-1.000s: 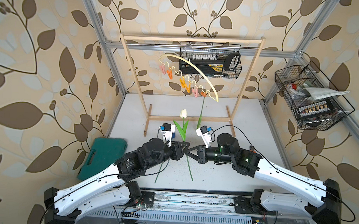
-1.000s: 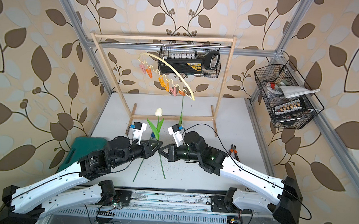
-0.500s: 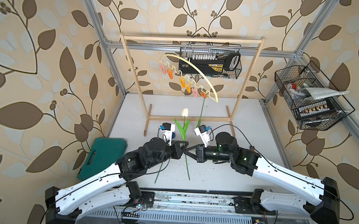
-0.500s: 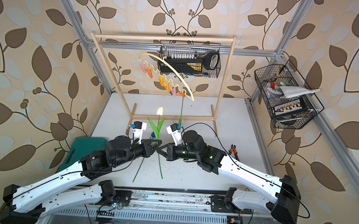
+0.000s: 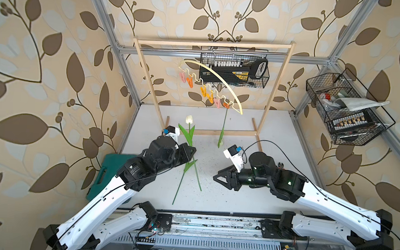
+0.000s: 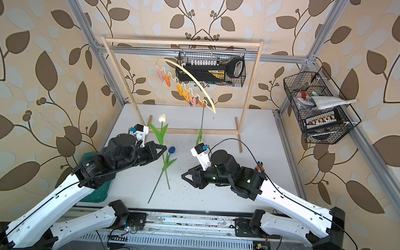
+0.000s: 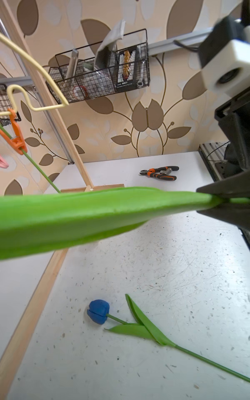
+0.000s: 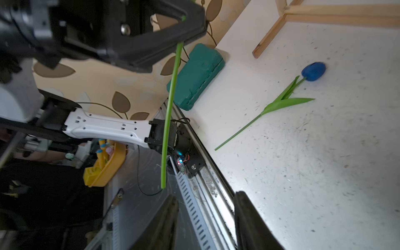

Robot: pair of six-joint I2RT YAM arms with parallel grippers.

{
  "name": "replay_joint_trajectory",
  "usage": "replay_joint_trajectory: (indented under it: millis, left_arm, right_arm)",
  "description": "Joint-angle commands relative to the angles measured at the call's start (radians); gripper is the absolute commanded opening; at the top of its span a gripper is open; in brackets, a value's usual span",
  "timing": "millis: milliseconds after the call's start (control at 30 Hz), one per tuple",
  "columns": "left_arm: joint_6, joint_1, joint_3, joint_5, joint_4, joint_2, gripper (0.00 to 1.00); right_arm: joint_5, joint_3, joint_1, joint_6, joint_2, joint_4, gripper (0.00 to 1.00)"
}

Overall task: Dry the flowers on a clothes hanger
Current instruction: Pick up the flower at the center of the board.

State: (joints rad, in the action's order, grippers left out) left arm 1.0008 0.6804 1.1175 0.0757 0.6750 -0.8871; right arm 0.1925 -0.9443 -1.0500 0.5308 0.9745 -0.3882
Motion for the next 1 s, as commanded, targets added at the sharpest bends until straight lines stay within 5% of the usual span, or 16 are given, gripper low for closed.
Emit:
replay_joint_trajectory:
  millis: [0, 200, 400, 767, 967]
  left_arm:
    - [0.034, -0.073, 0.1, 0.284, 0.14, -0.08, 0.06]
    - [0.207, -0.182, 0.117, 0.661, 0.061, -0.164, 0.0]
    - [0.39, -0.234, 0.051, 0.781, -0.088, -0.123, 0.0]
    - [0.488, -0.237, -0.01, 0.806, -0.167, -0.098, 0.0]
    - [0.498, -0.236, -0.027, 0.802, -0.174, -0.072, 0.01]
  right_arm:
    - [-0.225, -0.02, -0.101, -0.262, -0.061, -0.058, 0.46]
    - [-0.452, 0.072, -0.286, -0.495, -0.029, 0.226, 0.47]
    - [-0.58, 0.068, -0.346, -0.63, 0.041, 0.385, 0.51]
    - [-0.569, 0.029, -0.317, -0.765, 0.085, 0.529, 0.57]
    - [-0.52, -0.005, -0.305, -0.749, 0.126, 0.55, 0.44]
